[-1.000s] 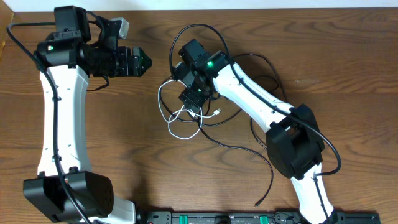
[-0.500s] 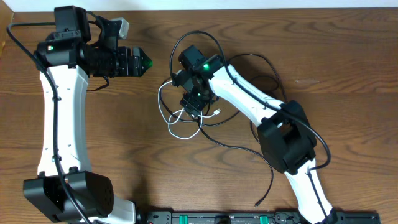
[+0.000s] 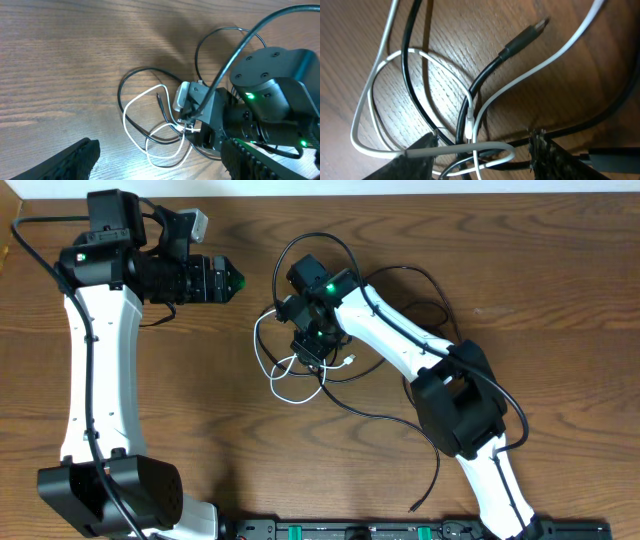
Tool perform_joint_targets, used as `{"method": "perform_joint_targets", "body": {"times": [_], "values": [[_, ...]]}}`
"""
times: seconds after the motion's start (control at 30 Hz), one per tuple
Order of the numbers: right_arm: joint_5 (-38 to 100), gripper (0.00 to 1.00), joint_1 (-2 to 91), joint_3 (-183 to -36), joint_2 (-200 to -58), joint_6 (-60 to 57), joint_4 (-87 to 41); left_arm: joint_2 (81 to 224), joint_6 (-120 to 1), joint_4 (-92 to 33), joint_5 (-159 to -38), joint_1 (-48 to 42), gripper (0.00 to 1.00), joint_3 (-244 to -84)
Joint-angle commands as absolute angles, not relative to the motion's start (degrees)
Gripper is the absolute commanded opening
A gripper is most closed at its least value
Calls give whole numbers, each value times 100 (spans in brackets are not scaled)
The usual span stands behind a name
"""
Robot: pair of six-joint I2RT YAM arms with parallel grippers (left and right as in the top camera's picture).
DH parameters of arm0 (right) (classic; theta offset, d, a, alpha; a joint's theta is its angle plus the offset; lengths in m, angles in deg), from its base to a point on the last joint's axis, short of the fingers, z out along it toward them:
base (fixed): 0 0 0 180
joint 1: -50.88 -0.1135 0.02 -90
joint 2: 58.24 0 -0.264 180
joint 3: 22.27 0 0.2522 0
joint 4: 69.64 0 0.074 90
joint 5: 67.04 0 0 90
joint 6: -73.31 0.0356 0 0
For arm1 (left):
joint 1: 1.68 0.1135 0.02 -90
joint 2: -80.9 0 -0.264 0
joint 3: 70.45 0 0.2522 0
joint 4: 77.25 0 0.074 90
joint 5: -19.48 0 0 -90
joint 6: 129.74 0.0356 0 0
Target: Untangle cables
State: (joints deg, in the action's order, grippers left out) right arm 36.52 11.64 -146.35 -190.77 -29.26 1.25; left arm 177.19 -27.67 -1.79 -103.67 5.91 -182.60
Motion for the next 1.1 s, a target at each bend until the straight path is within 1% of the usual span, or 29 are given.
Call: {"method": "perform_joint_targets", "body": {"times": [0.0, 0.07, 0.17, 0.23, 0.3, 0.73, 0.97, 1.07], "values": [[3729, 55, 1153, -14729, -19254, -2964, 160, 17767, -2671, -147, -10506, 583, 82, -18279], [3727, 57, 1153, -14725, -19254, -2964, 158, 17767, -2671, -147, -10509, 583, 82, -18279], [3727, 51, 1153, -14723, -19257, -2961, 158, 17765, -2668, -144, -10533, 583, 82, -18279], [3727, 37, 1153, -14723, -19257, -2964, 171, 17767, -2666, -147, -10596, 583, 82, -18279], [3727, 1, 1153, -14723, -19257, -2959, 208, 17765, -2666, -144, -10594, 583, 82, -18279], [3338, 1, 1153, -14810, -19252, -2957, 459, 17754, -2668, -140, -10596, 583, 82, -18279], [2889, 1, 1173, -15249, -18975, -2959, 514, 17749, -2664, -127, -10594, 583, 82, -18279], [2682, 1, 1254, -15571, -18894, -2959, 730, 17747, -2647, -118, -10596, 583, 82, -18279]]}}
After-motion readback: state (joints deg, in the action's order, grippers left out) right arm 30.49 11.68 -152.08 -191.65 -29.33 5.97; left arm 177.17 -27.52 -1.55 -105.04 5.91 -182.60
